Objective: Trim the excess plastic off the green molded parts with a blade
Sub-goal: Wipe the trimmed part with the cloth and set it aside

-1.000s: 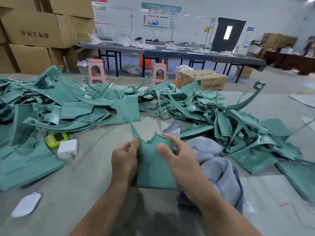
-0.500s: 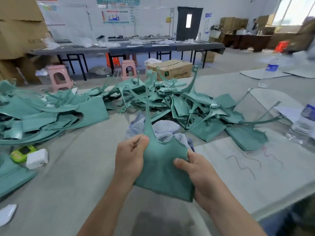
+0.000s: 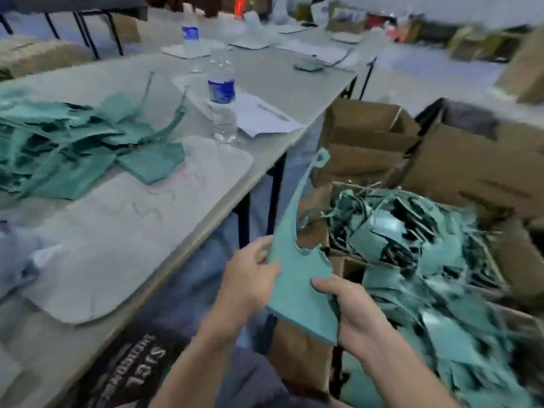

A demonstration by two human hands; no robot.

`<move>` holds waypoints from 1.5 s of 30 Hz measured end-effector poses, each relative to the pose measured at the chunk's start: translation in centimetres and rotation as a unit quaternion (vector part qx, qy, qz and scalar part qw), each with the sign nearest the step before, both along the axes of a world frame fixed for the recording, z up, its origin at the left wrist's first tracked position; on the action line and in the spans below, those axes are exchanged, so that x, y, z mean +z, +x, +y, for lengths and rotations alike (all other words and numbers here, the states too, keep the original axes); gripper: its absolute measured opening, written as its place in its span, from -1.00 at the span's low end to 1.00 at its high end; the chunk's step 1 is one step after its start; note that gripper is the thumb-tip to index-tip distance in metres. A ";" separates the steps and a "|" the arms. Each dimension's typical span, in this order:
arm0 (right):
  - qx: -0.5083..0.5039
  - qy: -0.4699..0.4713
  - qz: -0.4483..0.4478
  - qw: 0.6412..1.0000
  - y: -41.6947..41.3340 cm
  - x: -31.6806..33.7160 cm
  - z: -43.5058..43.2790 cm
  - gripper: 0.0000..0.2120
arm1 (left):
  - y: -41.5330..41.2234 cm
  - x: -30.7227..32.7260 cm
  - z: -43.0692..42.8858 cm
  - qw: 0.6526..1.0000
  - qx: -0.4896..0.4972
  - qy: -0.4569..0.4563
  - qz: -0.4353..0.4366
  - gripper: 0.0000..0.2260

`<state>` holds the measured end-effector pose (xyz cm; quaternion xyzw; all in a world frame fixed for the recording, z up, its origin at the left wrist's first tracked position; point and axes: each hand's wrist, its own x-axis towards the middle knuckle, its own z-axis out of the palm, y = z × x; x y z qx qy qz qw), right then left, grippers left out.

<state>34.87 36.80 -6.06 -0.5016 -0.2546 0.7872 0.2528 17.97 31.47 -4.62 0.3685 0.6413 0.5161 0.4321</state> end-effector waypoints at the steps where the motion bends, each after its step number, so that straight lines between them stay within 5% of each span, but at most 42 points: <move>1: -0.029 -0.019 -0.020 0.999 2.2 -1.3 0.2 -0.75 | 2.2 -1.7 1.4 0.998 -0.024 -0.030 -0.053 -0.60; 7: -0.174 -0.158 -0.099 0.967 12.2 -7.9 -0.3 -0.76 | 12.6 -11.6 5.2 0.919 -0.068 -0.258 -0.290 -0.65; 11: -0.244 -0.174 -0.109 0.948 16.8 -10.6 1.2 -0.71 | 16.9 -13.8 5.8 0.898 -0.105 -0.278 -0.323 -0.76; 17: -0.354 -0.122 -0.045 0.926 21.7 -12.0 7.9 -0.67 | 15.3 -12.9 7.6 0.919 -0.139 -0.260 -0.263 -0.75; 19: -0.316 -0.136 -0.107 0.933 21.8 -14.1 8.5 -0.59 | 13.8 -12.3 7.6 0.931 -0.120 -0.263 -0.225 -0.79; 25: -0.206 -0.179 -0.144 0.951 14.0 -18.5 4.6 -0.76 | 8.0 -12.3 7.2 0.971 0.002 -0.241 0.000 -0.86; 32: -0.052 -0.119 0.052 0.990 -0.1 -10.5 3.1 -0.88 | 2.2 -5.4 5.0 0.935 -0.051 -0.181 0.301 -0.71; 37: 0.083 -0.019 0.166 0.982 -9.0 -0.8 2.9 -0.80 | -4.4 3.7 0.6 0.916 -0.015 -0.103 0.387 -0.69; 41: 0.201 0.013 0.238 0.950 -16.9 5.5 -0.8 -0.86 | -10.7 8.6 -5.2 0.886 0.161 -0.086 0.426 -0.85; 45: 0.342 0.086 0.210 0.912 -24.9 9.7 -6.8 -0.75 | -17.1 10.8 -13.0 0.858 0.318 -0.090 0.393 -0.97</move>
